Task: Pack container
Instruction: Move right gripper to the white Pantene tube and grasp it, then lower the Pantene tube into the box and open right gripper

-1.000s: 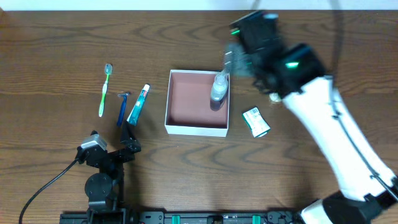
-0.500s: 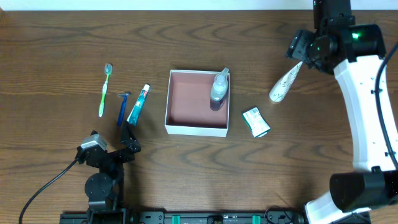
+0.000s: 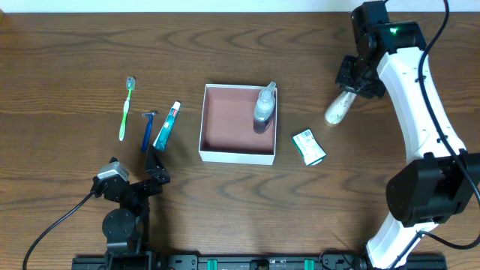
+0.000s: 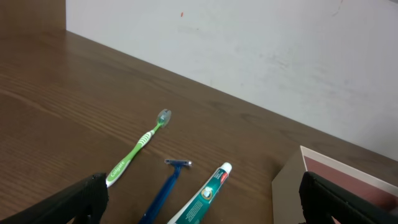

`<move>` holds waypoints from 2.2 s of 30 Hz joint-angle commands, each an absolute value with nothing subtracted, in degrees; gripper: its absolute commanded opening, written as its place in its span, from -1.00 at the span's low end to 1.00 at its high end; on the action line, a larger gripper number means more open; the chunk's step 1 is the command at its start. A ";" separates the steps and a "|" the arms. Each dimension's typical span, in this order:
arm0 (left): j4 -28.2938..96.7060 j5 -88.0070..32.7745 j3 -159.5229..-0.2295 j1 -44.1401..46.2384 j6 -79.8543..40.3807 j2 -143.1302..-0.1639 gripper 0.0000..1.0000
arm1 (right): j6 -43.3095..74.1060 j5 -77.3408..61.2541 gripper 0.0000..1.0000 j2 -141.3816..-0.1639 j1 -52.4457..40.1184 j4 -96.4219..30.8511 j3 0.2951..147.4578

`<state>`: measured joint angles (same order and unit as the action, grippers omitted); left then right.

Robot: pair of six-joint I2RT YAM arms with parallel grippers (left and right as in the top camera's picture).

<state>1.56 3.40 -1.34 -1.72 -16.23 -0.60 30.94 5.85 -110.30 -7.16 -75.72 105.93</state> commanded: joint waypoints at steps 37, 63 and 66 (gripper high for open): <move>3.81 4.91 -0.25 -1.52 -15.25 -0.60 0.96 | 30.20 8.34 -0.98 -90.28 -41.32 -71.99 104.92; 3.81 4.91 -0.25 -1.52 -15.25 -0.60 0.96 | 29.93 6.94 -0.98 -108.14 -36.93 -71.59 104.86; 3.81 4.91 -0.25 -1.52 -15.25 -0.60 0.96 | 29.93 6.94 -0.80 -108.14 -36.93 -71.57 104.86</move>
<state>1.56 3.40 -1.34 -1.72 -16.23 -0.60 29.74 6.37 -108.16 -37.34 -71.90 104.36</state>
